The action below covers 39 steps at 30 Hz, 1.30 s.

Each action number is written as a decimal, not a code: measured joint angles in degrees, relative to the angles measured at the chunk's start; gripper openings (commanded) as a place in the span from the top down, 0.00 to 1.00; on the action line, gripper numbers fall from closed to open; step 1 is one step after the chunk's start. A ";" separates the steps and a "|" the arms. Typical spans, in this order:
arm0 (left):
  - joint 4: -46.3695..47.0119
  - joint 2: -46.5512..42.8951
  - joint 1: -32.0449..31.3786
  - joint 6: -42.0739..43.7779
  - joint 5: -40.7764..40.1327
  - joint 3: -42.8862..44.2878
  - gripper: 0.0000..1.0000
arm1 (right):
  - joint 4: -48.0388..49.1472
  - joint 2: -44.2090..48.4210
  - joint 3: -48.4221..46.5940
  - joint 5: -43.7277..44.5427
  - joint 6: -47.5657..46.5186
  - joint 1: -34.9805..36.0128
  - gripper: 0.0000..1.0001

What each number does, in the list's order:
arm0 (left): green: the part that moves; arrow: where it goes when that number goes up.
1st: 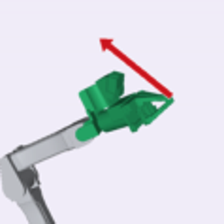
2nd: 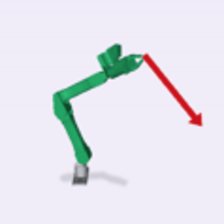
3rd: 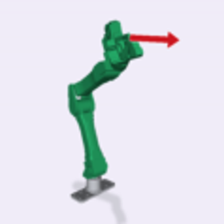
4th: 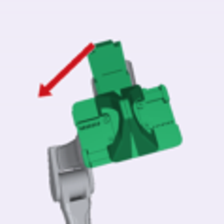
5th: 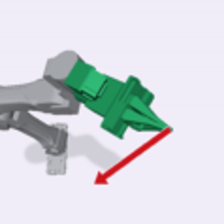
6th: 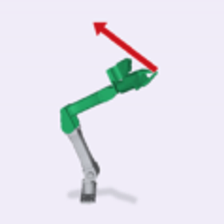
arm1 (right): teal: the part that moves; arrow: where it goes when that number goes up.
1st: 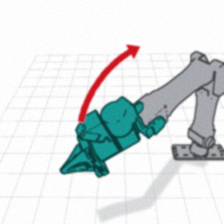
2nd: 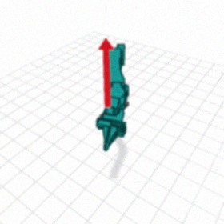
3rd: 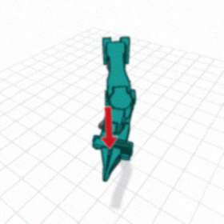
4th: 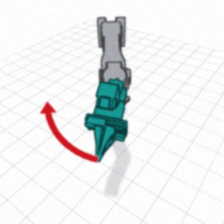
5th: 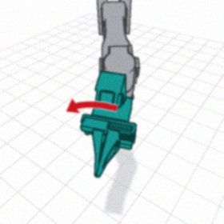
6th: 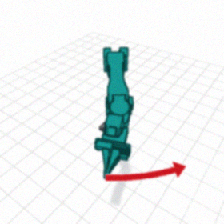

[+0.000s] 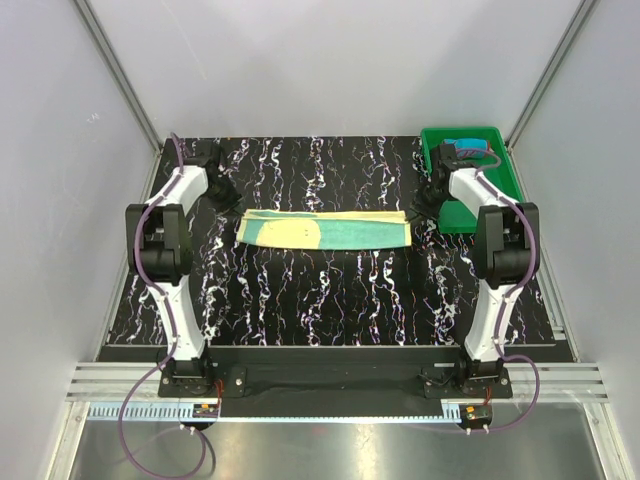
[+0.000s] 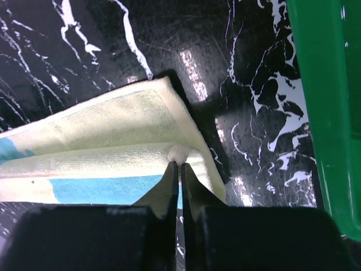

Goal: Roll the towels
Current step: Fold the towel

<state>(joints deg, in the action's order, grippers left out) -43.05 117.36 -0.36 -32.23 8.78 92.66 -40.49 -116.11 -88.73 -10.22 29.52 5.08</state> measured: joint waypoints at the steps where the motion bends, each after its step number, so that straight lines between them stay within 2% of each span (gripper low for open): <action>1: -0.20 0.52 0.00 0.09 -0.04 0.22 1.00 | -0.04 -0.63 -0.42 0.00 0.02 0.00 0.90; 2: -0.39 0.98 0.00 0.11 -0.11 0.52 1.00 | -0.13 -1.31 -0.92 -0.02 -0.02 0.00 0.84; 3: -0.52 1.44 0.00 0.11 -0.22 0.76 1.00 | -0.13 -1.81 -1.20 0.00 -0.04 0.00 0.74; 5: -0.66 2.21 0.00 0.11 -0.46 1.25 0.99 | -0.31 -2.89 -2.10 0.07 -0.09 0.00 0.62; 6: -0.66 2.73 0.00 0.11 -0.76 1.53 0.92 | -0.61 -3.43 -2.80 0.09 -0.13 0.00 0.49; 7: -0.61 2.86 0.00 0.13 -0.90 1.55 0.87 | -0.81 -3.89 -3.50 0.11 -0.33 0.00 0.43; 9: -1.14 3.43 0.00 0.17 -1.38 2.19 0.82 | -1.46 -4.87 -5.49 0.17 -0.35 -0.02 0.36; 10: -1.27 3.61 0.00 0.15 -1.66 2.58 0.75 | -1.57 -5.25 -6.40 0.22 -0.37 -0.02 0.31; 11: -1.46 3.67 0.00 0.09 -2.01 2.97 0.64 | -1.86 -5.46 -7.43 0.20 -0.44 -0.04 0.29; 12: -1.51 3.67 0.00 0.20 -2.32 3.19 0.42 | -2.16 -5.57 -8.44 0.17 -0.57 -0.07 0.28; 13: -1.60 3.67 0.00 0.35 -2.67 3.54 0.10 | -2.32 -5.57 -9.31 0.13 -0.66 -0.11 0.25; 14: -1.64 3.67 0.00 0.35 -3.08 3.91 0.01 | -2.40 -5.46 -10.12 0.09 -0.72 -0.13 0.25; 20: -1.79 1.31 0.00 -0.26 -5.88 3.32 0.01 | -1.70 -0.26 -8.13 0.02 -1.53 -0.20 0.20; 24: 0.68 -8.70 -0.28 0.17 -8.02 -3.39 0.01 | 0.55 10.43 0.11 -1.07 -2.32 -0.22 0.20; 26: 1.84 -14.64 -0.92 0.59 -9.14 -6.73 0.01 | 1.44 14.99 4.04 -1.53 -2.54 -0.22 0.23; 28: 2.97 -20.26 -2.82 0.98 -10.47 -9.22 0.01 | 2.60 18.10 7.93 -1.60 -2.78 -0.22 0.30; 31: 4.90 -25.16 -7.67 2.19 -11.72 -11.39 0.01 | 5.18 19.19 14.27 -2.47 -2.73 -0.22 0.37; 35: 5.46 -26.27 -13.81 3.96 -12.68 -14.49 0.01 | 6.80 18.40 22.25 -4.04 -2.34 -0.26 0.43; 39: 4.13 -26.38 -14.93 5.66 -13.22 -18.86 0.01 | 8.63 16.94 25.59 -6.23 -1.20 -0.26 0.44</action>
<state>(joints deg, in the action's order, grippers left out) -38.92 90.98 -15.29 -26.57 -4.45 73.80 -31.86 -99.18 -63.13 -16.45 28.32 4.82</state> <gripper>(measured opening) 0.984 0.567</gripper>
